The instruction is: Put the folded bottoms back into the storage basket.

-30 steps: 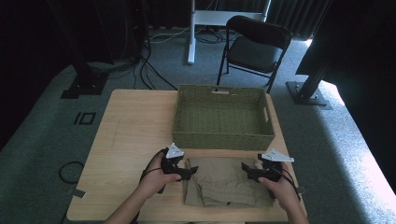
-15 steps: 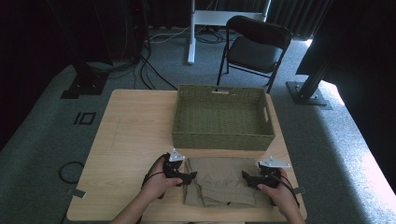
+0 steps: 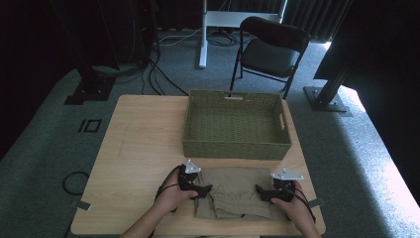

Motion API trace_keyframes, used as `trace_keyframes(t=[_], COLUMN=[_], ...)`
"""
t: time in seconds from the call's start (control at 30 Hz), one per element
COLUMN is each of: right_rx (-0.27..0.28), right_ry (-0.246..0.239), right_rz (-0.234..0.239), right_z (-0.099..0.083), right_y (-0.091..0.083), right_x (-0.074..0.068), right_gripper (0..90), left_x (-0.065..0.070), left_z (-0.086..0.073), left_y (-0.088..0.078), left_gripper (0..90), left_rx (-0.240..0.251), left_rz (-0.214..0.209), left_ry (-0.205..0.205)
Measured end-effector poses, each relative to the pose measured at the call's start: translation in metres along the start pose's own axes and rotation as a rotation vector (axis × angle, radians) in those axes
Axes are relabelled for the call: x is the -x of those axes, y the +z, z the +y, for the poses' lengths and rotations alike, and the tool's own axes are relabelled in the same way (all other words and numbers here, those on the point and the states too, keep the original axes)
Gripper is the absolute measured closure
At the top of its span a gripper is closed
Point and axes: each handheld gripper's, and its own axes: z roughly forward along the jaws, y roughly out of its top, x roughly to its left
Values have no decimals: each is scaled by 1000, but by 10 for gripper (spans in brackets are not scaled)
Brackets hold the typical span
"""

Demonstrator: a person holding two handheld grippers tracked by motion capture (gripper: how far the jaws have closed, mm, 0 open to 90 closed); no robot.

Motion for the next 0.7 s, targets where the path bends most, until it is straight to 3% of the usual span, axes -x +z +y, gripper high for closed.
trace_keyframes(t=[0.3,0.4,0.47,0.57,0.7], right_rx=[9,8,8,24,42], right_ry=[-21,-20,-22,-48,-88], right_rz=[-9,-10,-9,21,86], right_z=[-2,-2,-2,-3,-2], right_y=[1,1,1,0,-1], right_x=[-4,-4,-4,-6,-9], right_gripper=[135,136,148,277,488], left_x=[8,11,12,15,20], left_z=[-1,-3,-3,-2,-2], left_y=[6,10,11,12,13], left_gripper=[125,105,105,111,194], left_rx=[16,48,42,36,44], left_rz=[28,37,45,57,54], left_ry=[35,72,84,107,137])
